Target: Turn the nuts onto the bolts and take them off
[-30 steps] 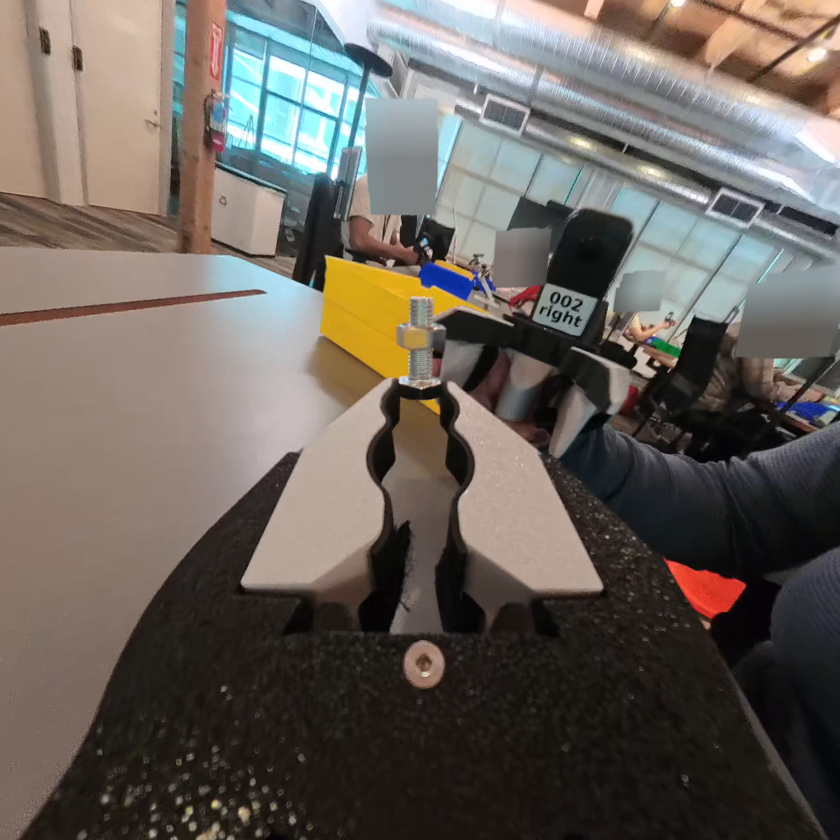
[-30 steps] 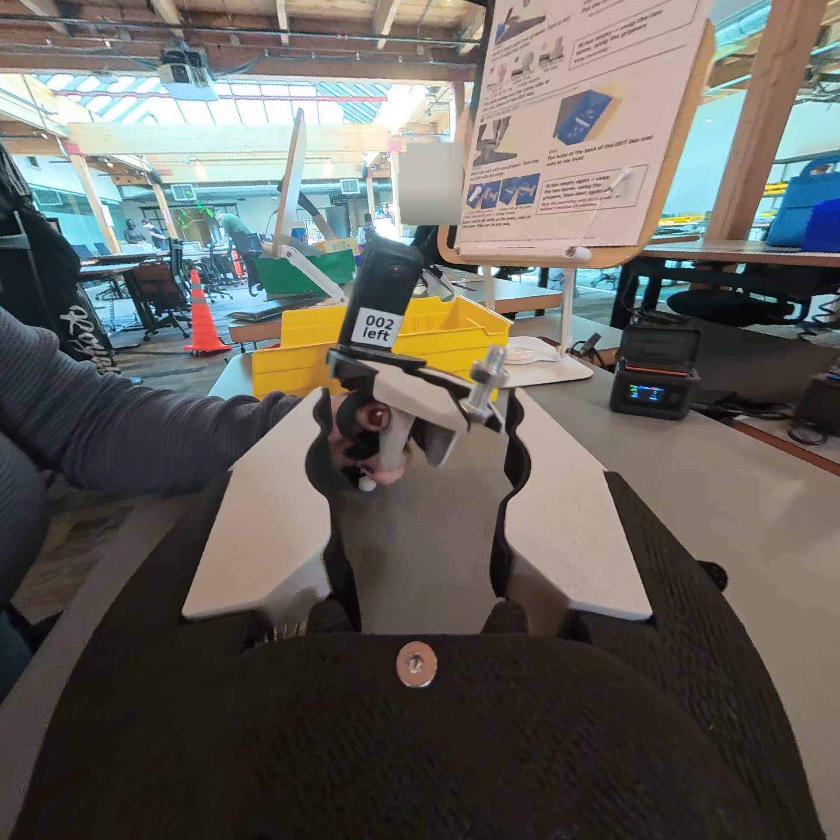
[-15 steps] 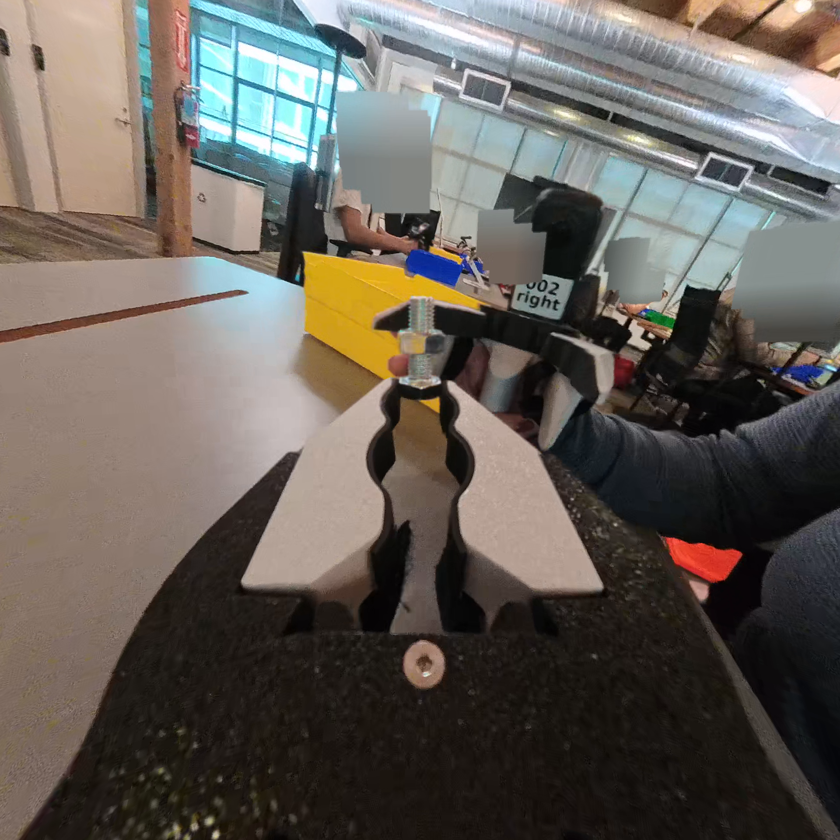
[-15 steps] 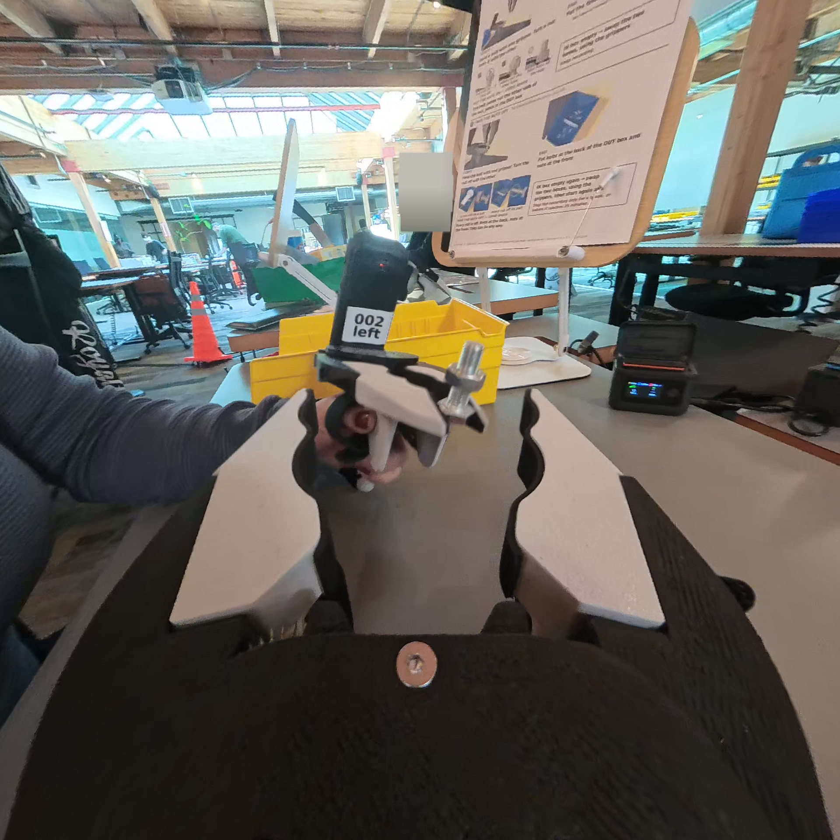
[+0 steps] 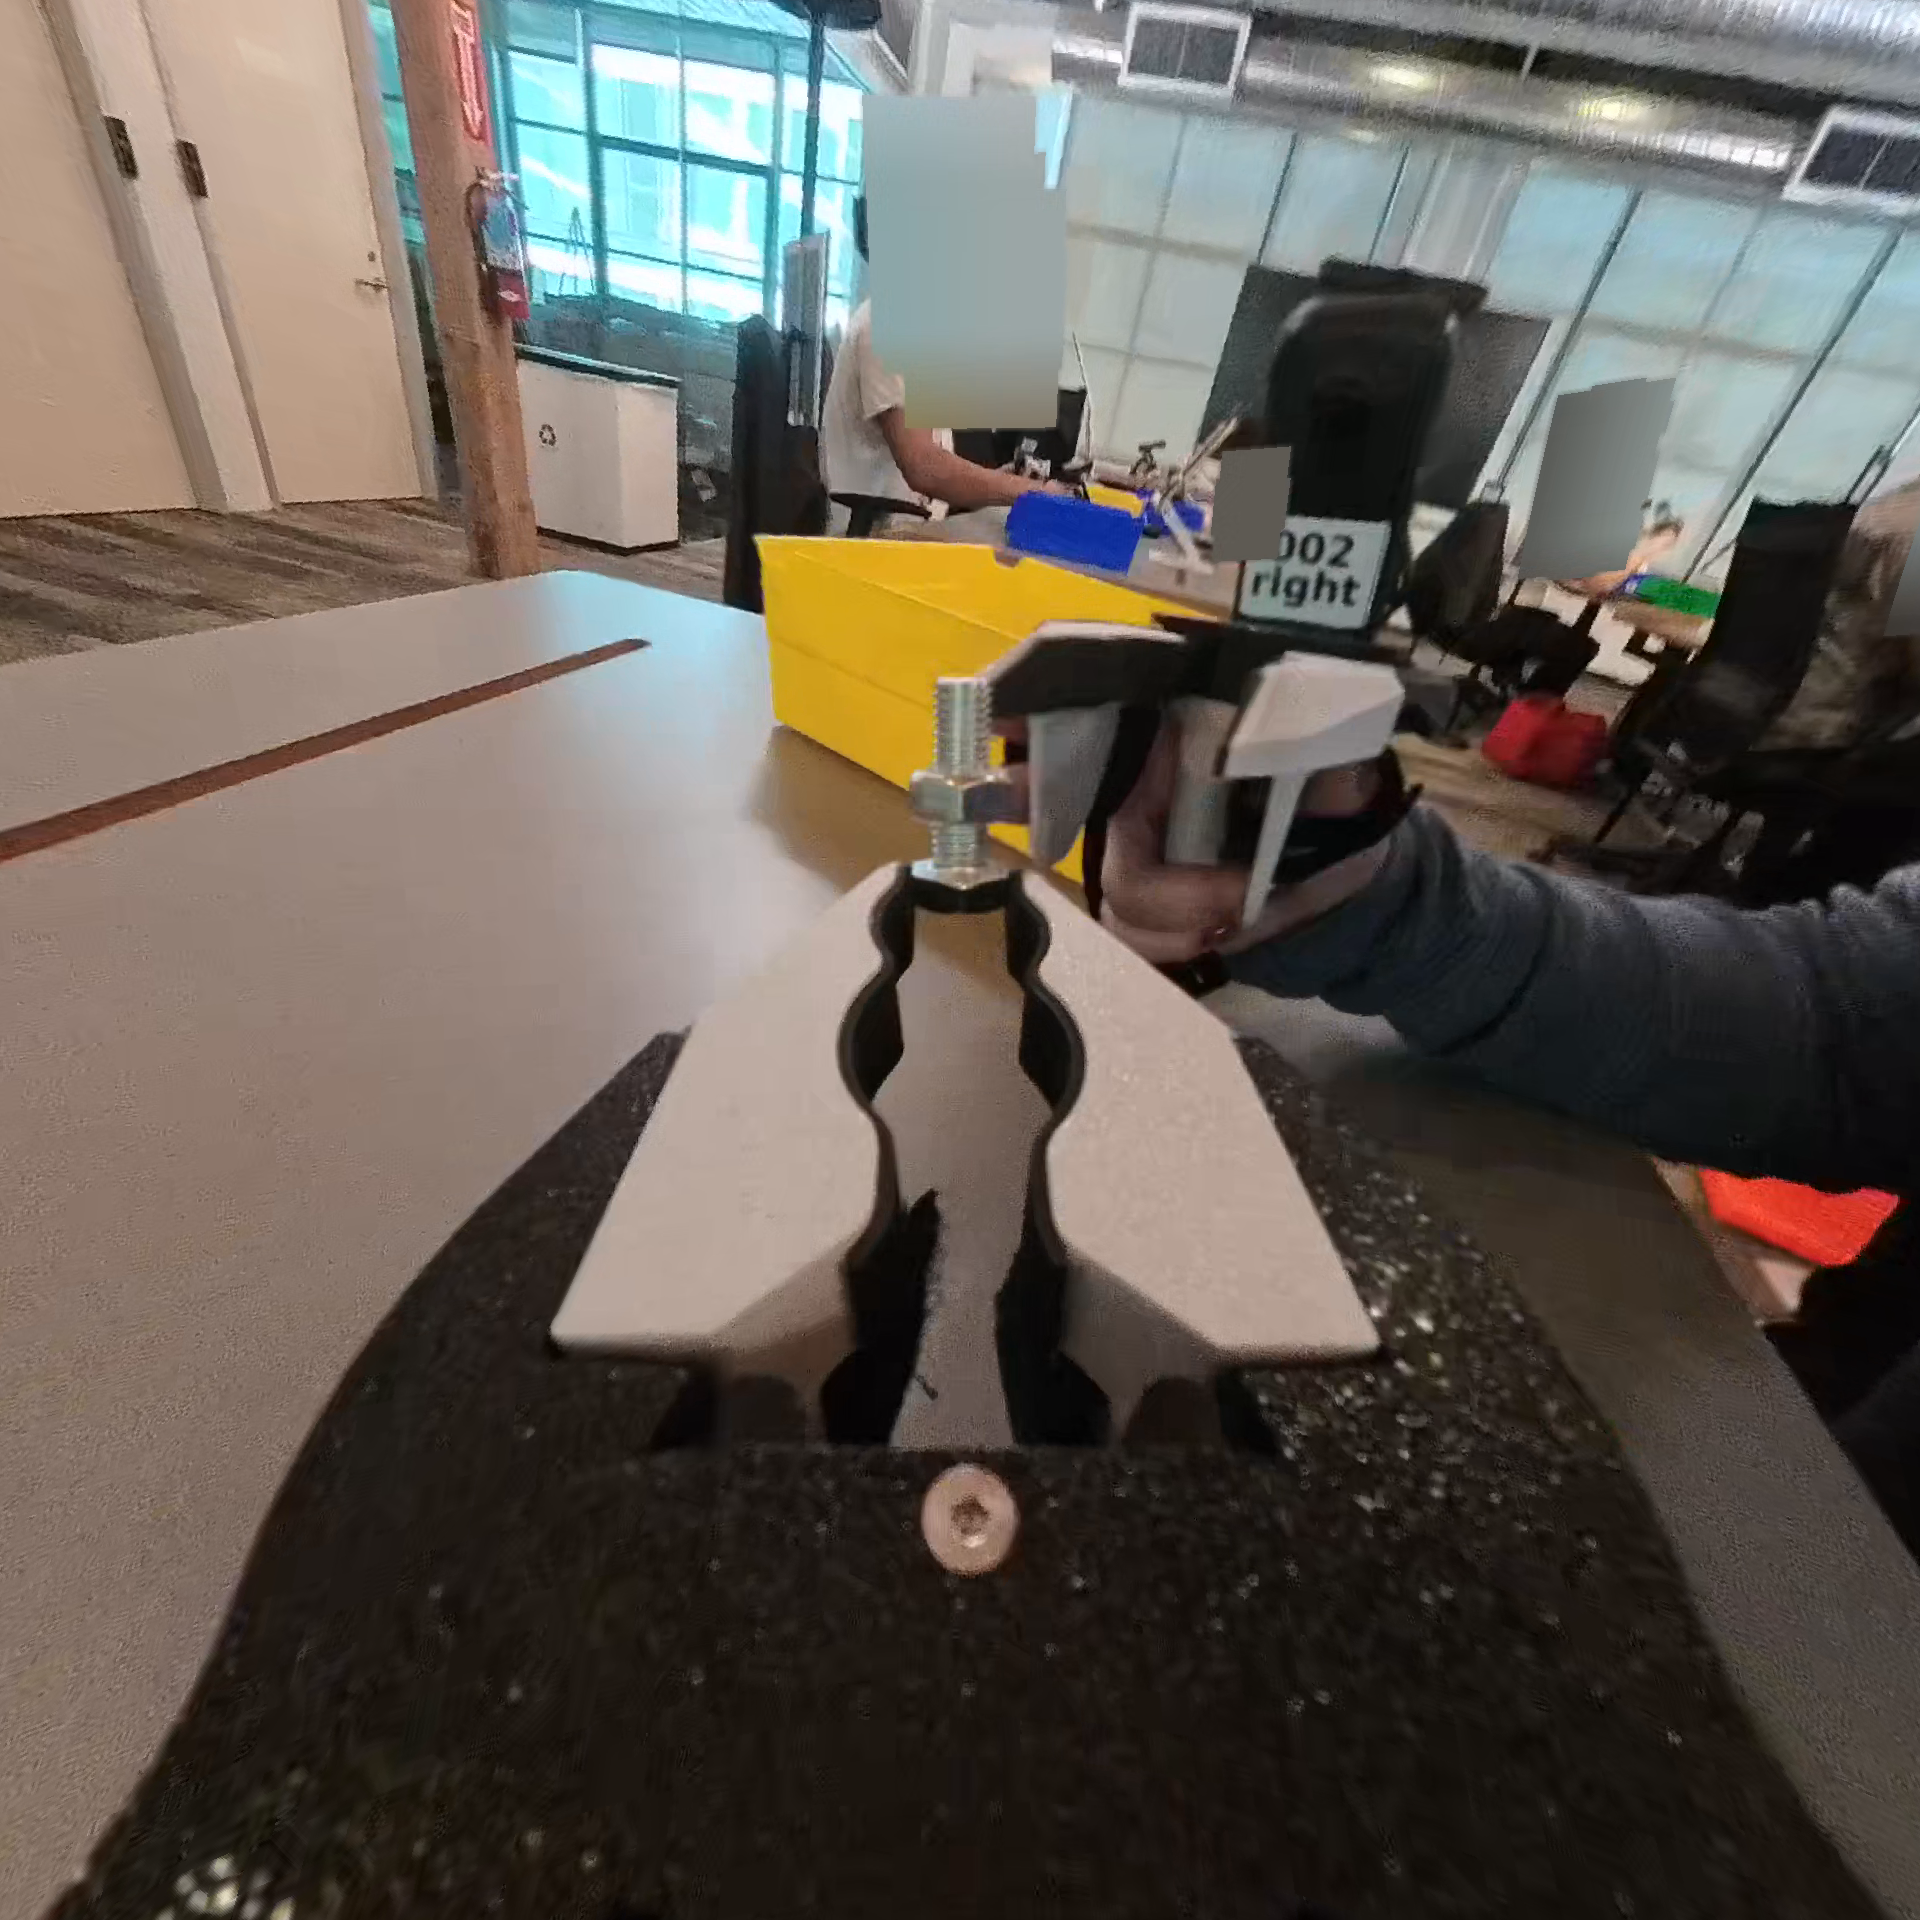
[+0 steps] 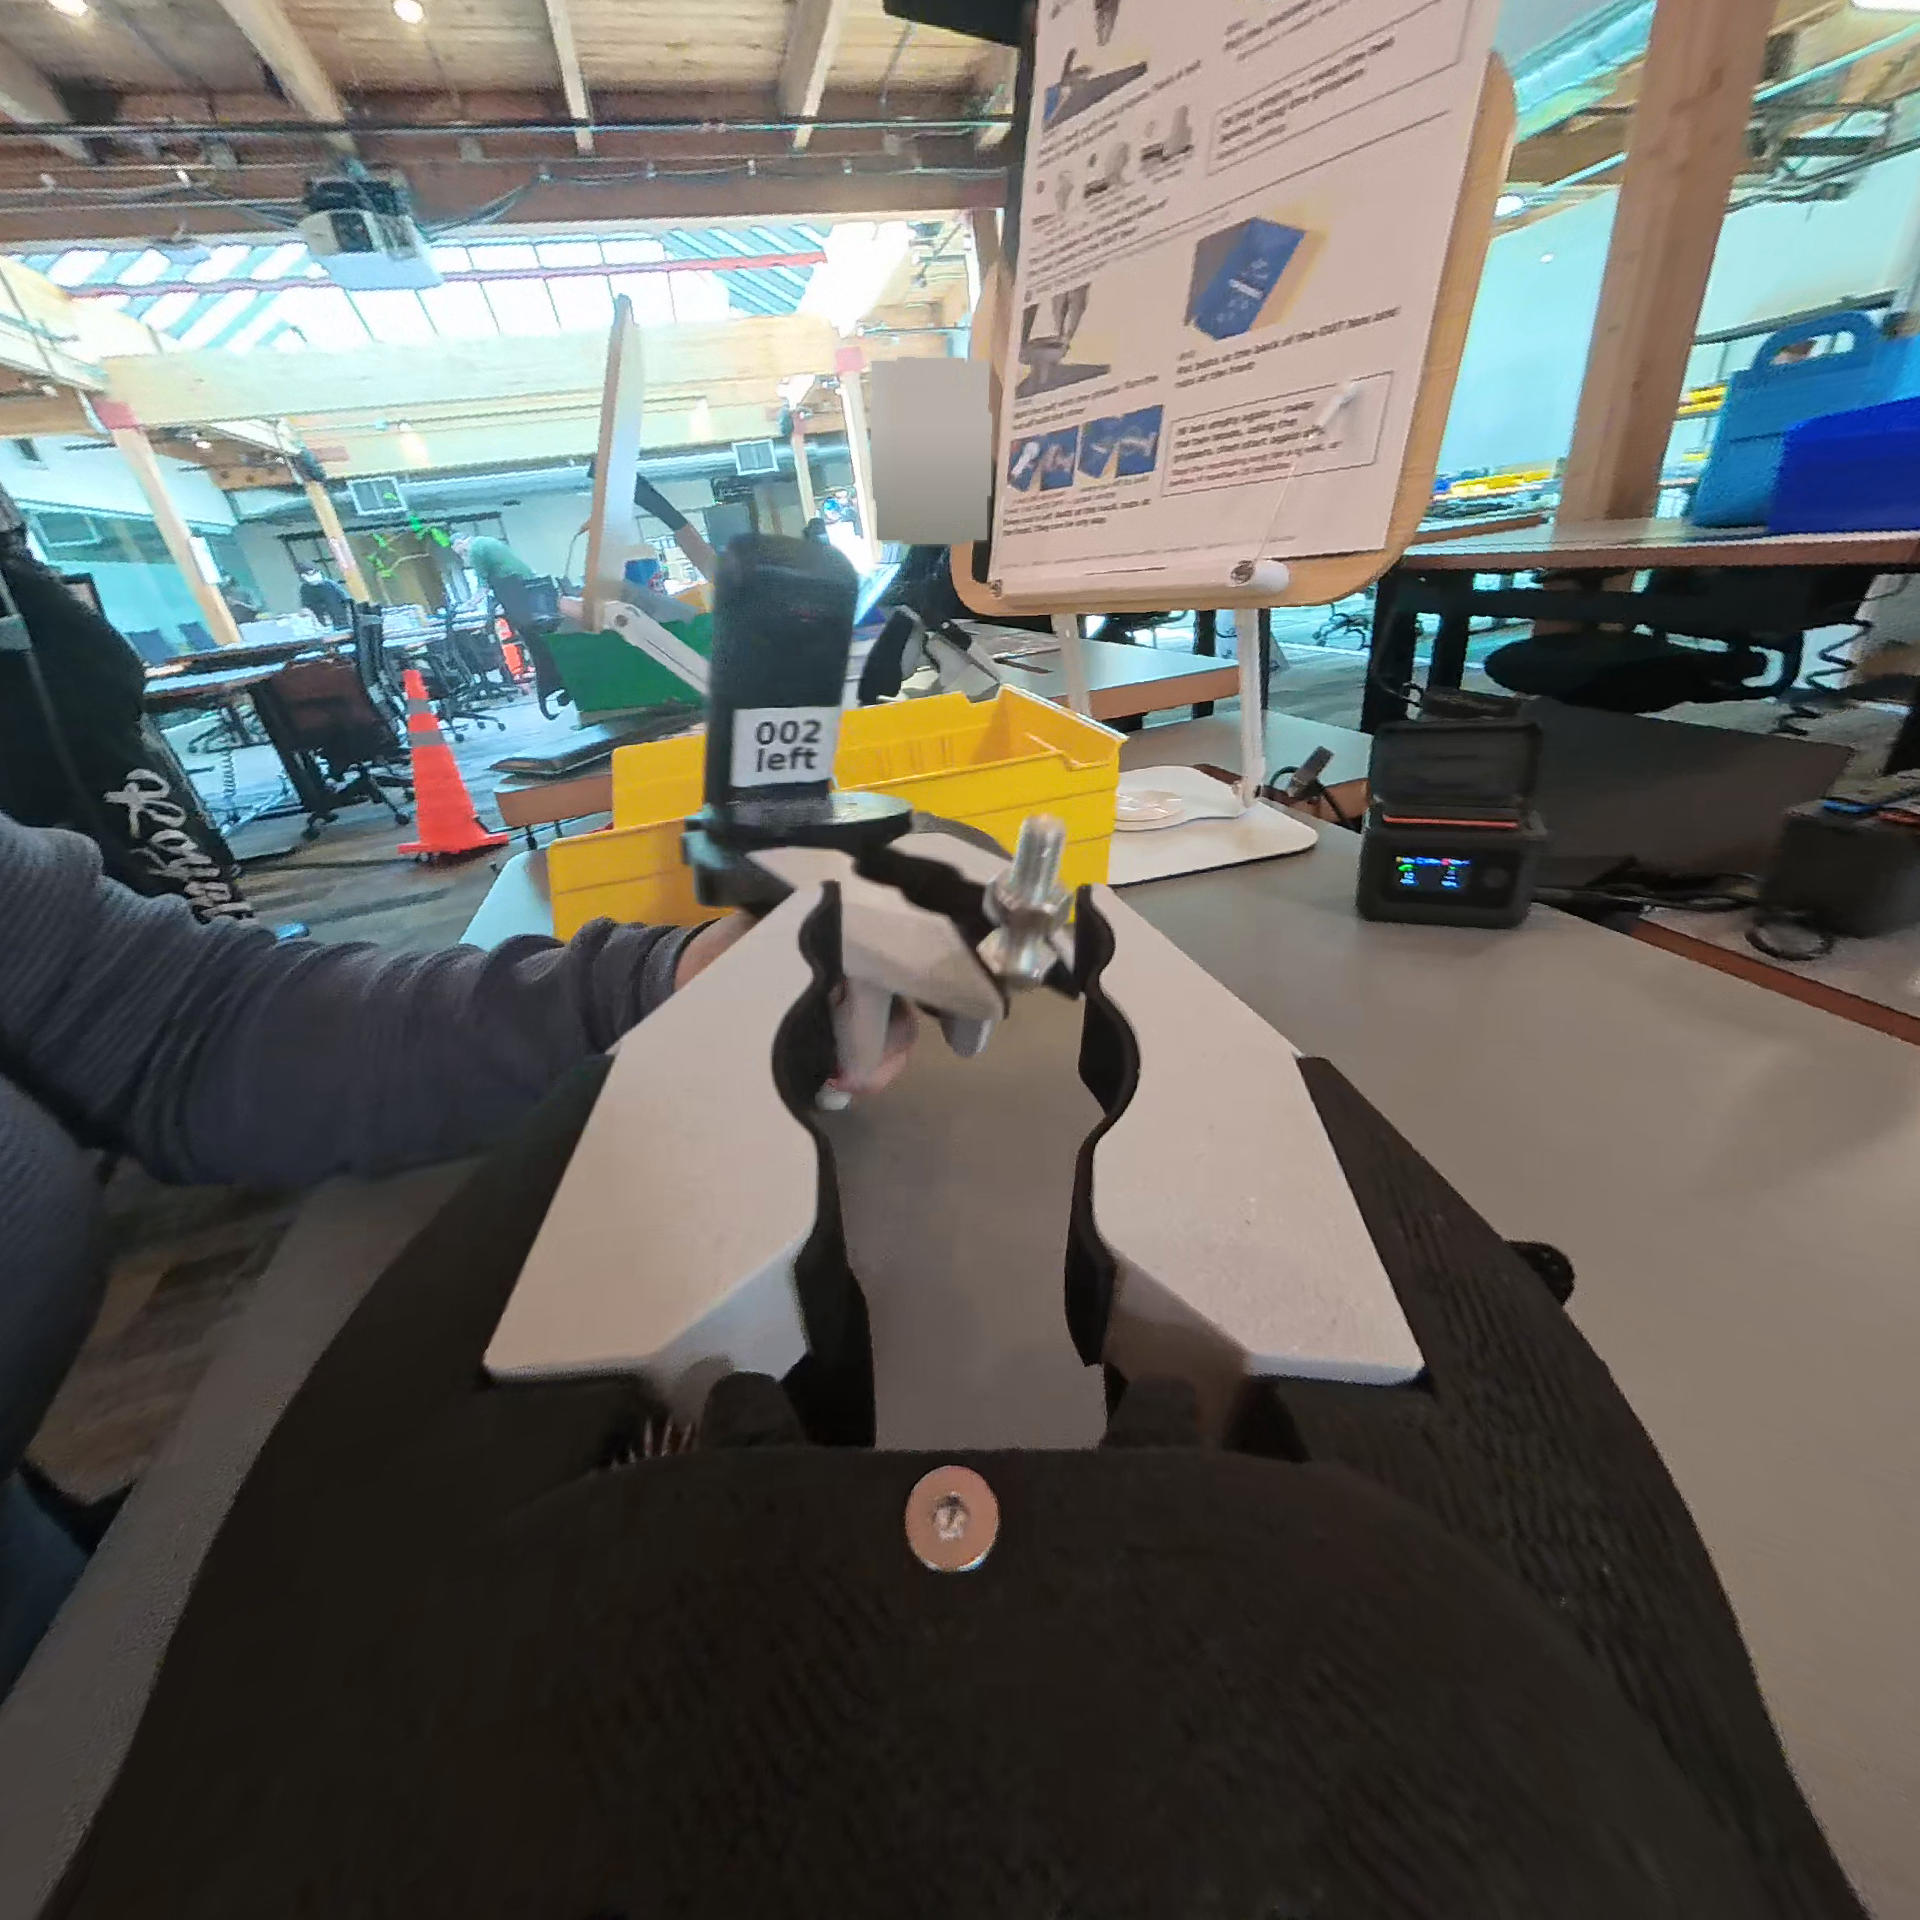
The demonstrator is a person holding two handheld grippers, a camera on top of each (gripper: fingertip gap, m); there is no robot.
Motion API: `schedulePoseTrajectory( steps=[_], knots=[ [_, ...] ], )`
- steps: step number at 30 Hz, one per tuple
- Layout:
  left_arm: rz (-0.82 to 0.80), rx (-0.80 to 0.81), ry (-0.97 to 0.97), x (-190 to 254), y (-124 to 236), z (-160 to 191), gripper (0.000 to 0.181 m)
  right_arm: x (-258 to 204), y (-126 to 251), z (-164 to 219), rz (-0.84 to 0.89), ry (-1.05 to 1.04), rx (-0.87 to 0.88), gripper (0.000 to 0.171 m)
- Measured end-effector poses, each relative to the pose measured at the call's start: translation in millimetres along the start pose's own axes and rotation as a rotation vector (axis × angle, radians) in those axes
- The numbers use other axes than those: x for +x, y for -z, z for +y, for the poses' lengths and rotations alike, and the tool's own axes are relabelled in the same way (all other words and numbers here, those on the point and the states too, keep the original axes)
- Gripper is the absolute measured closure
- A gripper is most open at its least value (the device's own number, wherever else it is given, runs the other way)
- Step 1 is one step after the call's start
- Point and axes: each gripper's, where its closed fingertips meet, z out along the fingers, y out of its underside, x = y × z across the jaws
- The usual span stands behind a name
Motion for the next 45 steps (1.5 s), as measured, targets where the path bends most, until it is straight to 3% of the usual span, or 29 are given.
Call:
schedulePoseTrajectory(
  steps=[4, 10, 18, 21, 25, 27, 30, 32, 36, 45],
  knots=[
    [0.01, -0.07, -0.088, 10.2, -9.4, 12.7, 0.166, 5.0, 1.1, 0.3, 0.034, 0.006, -0.005, 0.142],
    [0.013, -0.045, -0.128, 14.7, -8.7, 7.6, 0.166, 4.7, -0.4, 3.9, 0.036, 0.002, -0.039, 0.163],
    [0.028, 0.002, -0.126, 22.3, -11.7, 2.7, 0.166, -1.1, 2.3, -1.2, 0.019, 0.014, -0.07, 0.164],
    [-0.022, 0.019, -0.121, 17.5, -12.7, -1.2, 0.125, -4.3, 11.7, -17.7, 0.047, 0.082, -0.07, 0.164],
    [-0.149, 0.054, -0.135, 1.1, -9.7, -6.0, 0.105, 4.9, 69.8, -66.4, 0.297, 0.258, -0.071, 0.164],
    [-0.196, 0.044, -0.151, -5.1, -8.6, -4.8, 0.104, 28.2, 119.8, -67.9, 0.533, 0.309, -0.21, 0.164],
    [-0.218, -0.026, -0.172, -9.6, -11.5, 6.0, 0.112, 66.1, 206.9, -41.0, 0.886, 0.238, -0.561, 0.164],
    [-0.224, -0.059, -0.17, -12.3, -13.9, 13.1, 0.114, 76.4, 252.0, -10.9, 0.986, 0.102, -0.811, 0.164],
    [-0.22, -0.085, -0.144, -14.6, -15.3, 19.5, 0.115, 80.1, 300.5, 34.2, 0.998, -0.135, -1.13, 0.164],
    [-0.22, -0.101, -0.128, -16.0, -14.0, 21.2, 0.117, 80.2, 314.4, 80.4, 0.911, -0.375, -1.286, 0.163]
  ],
)
